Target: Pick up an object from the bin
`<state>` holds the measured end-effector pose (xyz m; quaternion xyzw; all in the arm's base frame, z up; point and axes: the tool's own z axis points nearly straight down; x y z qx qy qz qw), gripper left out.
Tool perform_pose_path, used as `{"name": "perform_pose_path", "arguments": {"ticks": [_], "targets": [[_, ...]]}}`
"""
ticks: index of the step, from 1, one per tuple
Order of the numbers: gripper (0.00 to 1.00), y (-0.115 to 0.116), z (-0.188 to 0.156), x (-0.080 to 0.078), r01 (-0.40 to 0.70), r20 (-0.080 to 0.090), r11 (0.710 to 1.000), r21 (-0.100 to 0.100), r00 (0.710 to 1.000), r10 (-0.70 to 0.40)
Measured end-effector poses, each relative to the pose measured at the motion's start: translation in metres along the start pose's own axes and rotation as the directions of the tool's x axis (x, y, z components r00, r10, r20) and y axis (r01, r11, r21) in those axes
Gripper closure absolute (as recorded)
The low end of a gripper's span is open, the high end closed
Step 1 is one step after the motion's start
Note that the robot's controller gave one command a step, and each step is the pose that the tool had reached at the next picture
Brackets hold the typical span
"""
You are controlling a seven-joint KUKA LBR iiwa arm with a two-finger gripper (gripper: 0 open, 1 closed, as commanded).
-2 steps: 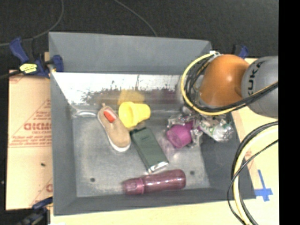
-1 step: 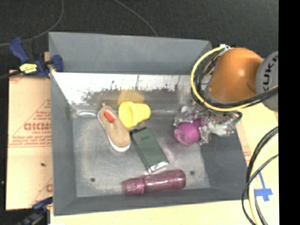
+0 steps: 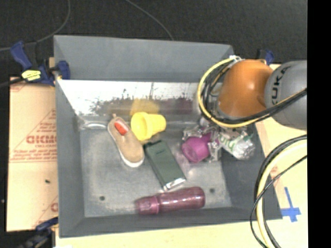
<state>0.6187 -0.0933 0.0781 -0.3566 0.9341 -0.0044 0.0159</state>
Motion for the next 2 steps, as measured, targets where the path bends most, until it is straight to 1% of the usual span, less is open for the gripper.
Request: {"name": "perform_pose_path", "arguments": {"ticks": [2], "targets": [[1.0,0.0,0.0002,0.0003,-0.005,-0.001,1.0,-0.001,1.0,0.005]]}}
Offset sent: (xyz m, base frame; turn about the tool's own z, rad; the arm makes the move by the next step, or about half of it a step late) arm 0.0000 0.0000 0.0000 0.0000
